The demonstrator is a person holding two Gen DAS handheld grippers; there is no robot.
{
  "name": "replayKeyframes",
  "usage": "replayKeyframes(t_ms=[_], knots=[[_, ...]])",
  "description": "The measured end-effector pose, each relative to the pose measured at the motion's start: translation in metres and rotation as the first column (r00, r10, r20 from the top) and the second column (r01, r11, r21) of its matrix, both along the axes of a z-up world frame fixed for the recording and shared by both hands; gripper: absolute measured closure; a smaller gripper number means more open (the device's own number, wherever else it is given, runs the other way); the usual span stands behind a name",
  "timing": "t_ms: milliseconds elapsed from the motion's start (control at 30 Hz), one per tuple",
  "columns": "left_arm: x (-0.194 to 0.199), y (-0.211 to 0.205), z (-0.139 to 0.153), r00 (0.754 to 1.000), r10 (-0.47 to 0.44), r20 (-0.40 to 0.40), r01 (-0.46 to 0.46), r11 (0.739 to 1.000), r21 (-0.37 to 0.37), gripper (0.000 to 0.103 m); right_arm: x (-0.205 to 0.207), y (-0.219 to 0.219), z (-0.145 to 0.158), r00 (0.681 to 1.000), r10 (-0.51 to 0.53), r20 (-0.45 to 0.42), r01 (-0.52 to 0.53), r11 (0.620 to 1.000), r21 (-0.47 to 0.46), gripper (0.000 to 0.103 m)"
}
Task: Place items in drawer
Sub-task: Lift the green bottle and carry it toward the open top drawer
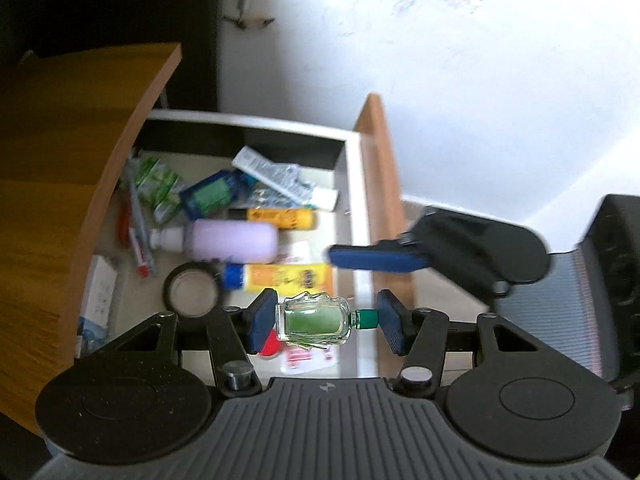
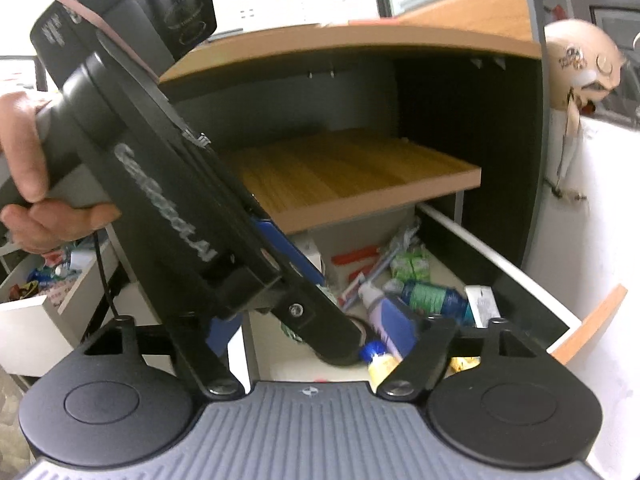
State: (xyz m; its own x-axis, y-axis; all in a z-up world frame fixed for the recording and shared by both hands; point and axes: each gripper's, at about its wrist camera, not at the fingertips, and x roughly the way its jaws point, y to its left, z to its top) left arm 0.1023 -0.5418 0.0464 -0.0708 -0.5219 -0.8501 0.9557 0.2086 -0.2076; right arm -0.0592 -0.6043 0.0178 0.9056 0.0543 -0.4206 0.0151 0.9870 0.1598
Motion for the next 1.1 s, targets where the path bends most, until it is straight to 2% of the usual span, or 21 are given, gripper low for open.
replayKeyframes(t_ms=[67, 133, 200, 267, 400, 500, 567, 667, 833, 1100], knots=[[-0.004, 0.002, 0.008, 1.0, -0.009, 0.006, 0.009, 1.0, -0.013, 0.046, -0.003, 0.003, 0.004, 1.0, 0.003, 0.03, -0.002, 1.0, -0.02, 0.04], [-0.007, 0.005, 0.012, 1.0, -0.013, 0.013, 0.013, 1.0, -0.022, 0.046, -0.005, 0.006, 0.006, 0.999, 0.005, 0.05, -0.003, 0.999, -0.042, 0.046], [-0.007, 0.01, 0.017, 1.0, -0.011, 0.015, 0.012, 0.999, -0.03, 0.046, -0.006, 0.01, 0.008, 0.998, 0.017, 0.067, -0.013, 0.998, -0.069, 0.048], [-0.006, 0.015, 0.021, 1.0, -0.008, 0.011, 0.009, 0.999, -0.036, 0.046, -0.008, 0.014, 0.011, 0.996, 0.034, 0.085, -0.025, 0.995, -0.097, 0.056], [0.0, 0.025, 0.026, 1.0, 0.01, -0.017, -0.01, 0.999, -0.047, 0.046, -0.008, 0.023, 0.017, 0.993, 0.057, 0.102, -0.042, 0.989, -0.14, 0.06], [-0.001, 0.031, 0.028, 1.0, 0.016, -0.006, -0.017, 0.998, -0.053, 0.046, -0.006, 0.029, 0.02, 0.993, 0.063, 0.099, -0.048, 0.988, -0.147, 0.062], [0.001, 0.037, 0.03, 1.0, 0.026, -0.012, -0.027, 0.998, -0.062, 0.045, -0.005, 0.031, 0.023, 0.992, 0.066, 0.106, -0.049, 0.987, -0.152, 0.074], [0.002, 0.052, 0.034, 0.999, 0.039, -0.015, -0.04, 0.995, -0.087, 0.045, -0.006, 0.034, 0.027, 0.987, 0.096, 0.128, -0.08, 0.989, -0.122, 0.077], [0.001, 0.083, 0.042, 0.997, 0.076, 0.0, -0.075, 0.989, -0.128, 0.045, 0.0, 0.054, 0.034, 0.978, 0.143, 0.15, -0.124, 0.984, -0.126, 0.077], [-0.001, 0.141, 0.057, 0.989, 0.147, 0.027, -0.139, 0.969, -0.205, 0.045, 0.012, 0.101, 0.052, 0.962, 0.208, 0.175, -0.178, 0.969, -0.173, 0.077]])
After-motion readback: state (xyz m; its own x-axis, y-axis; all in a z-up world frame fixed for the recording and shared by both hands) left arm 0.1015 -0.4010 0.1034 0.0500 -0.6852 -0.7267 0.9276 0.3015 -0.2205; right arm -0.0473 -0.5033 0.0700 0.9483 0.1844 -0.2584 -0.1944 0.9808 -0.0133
